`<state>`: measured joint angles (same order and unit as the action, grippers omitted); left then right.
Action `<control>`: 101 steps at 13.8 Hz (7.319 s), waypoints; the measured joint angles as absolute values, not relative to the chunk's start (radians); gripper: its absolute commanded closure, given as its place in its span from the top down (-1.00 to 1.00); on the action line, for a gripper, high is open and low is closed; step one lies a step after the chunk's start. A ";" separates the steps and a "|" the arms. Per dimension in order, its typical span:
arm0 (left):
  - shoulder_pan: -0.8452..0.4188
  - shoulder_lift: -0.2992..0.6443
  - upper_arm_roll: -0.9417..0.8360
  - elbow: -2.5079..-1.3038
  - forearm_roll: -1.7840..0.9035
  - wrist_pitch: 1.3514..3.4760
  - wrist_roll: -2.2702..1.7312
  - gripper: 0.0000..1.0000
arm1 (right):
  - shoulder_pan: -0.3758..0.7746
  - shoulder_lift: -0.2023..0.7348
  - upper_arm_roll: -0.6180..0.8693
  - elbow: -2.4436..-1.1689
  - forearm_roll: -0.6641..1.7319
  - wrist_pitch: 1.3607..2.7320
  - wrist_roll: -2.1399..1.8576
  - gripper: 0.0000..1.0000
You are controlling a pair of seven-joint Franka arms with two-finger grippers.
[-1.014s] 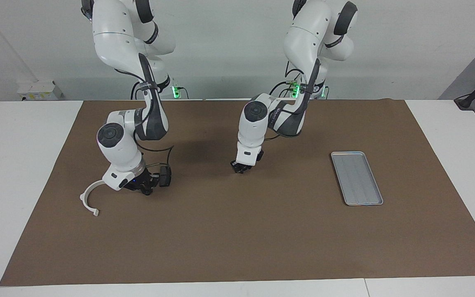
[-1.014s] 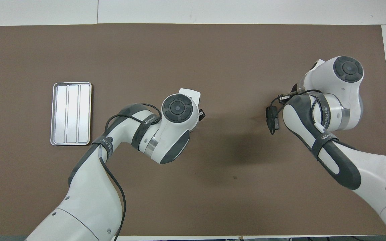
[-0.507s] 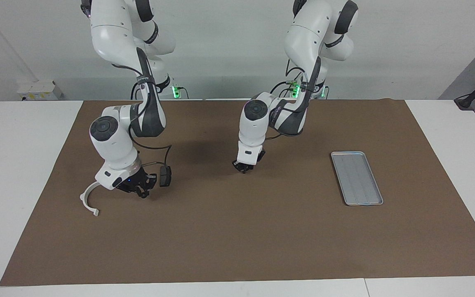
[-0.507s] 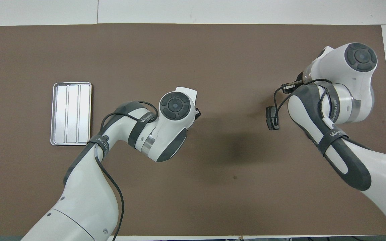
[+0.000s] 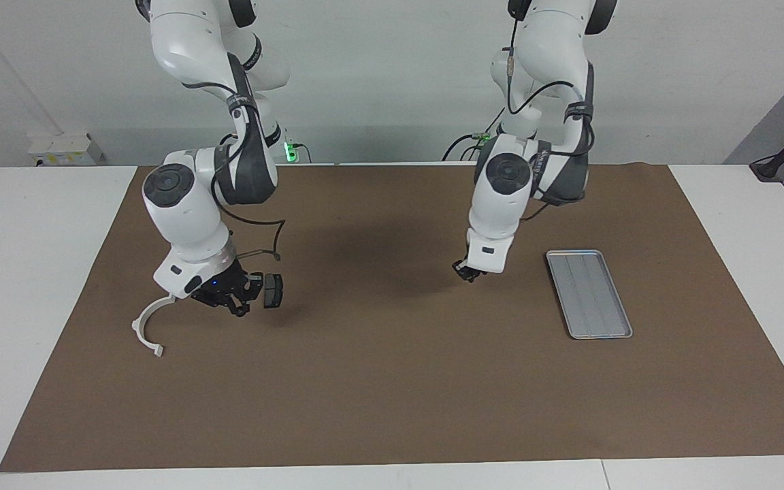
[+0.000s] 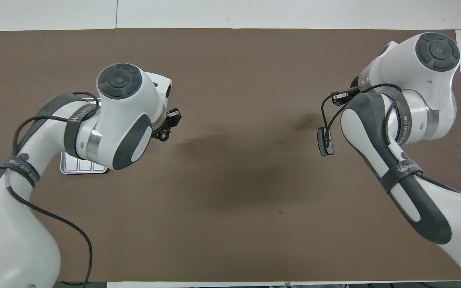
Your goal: Pick bearing gear from pile to tray
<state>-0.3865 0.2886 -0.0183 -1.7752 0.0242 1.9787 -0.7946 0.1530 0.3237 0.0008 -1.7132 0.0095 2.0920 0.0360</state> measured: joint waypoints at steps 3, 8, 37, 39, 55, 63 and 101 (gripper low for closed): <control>-0.280 0.283 -0.018 -1.800 0.024 1.968 -0.565 -1.00 | 0.325 0.301 0.004 -1.691 0.002 2.035 0.311 -1.00; -0.133 0.274 -0.018 -1.863 0.024 1.989 -0.277 -1.00 | 0.532 0.275 0.005 -1.711 -0.006 2.008 0.611 -1.00; -0.014 0.157 -0.029 -2.173 0.024 2.320 -0.119 1.00 | 0.687 0.392 0.002 -1.931 -0.006 2.399 0.810 0.62; -0.018 0.154 -0.040 -2.137 0.007 2.299 -0.119 1.00 | 0.686 0.392 0.001 -1.931 -0.006 2.399 0.810 0.64; -0.567 0.345 -0.057 -1.753 -0.021 2.108 -1.040 1.00 | 0.124 0.188 -0.018 -1.625 -0.007 1.877 0.090 0.99; -0.650 0.456 -0.054 -1.718 0.000 2.128 -1.136 1.00 | -0.004 0.041 -0.020 -1.621 -0.012 1.692 -0.019 1.00; -0.660 0.413 0.003 -1.820 0.015 2.224 -1.171 -1.00 | -0.017 -0.059 -0.048 -1.678 -0.011 1.587 -0.070 1.00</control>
<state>-0.6595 0.4134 0.0032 -1.8197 0.0145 2.2238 -1.1708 -0.0173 -0.0594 -0.0484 -1.6778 -0.0107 1.5873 -0.0704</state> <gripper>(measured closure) 0.758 0.000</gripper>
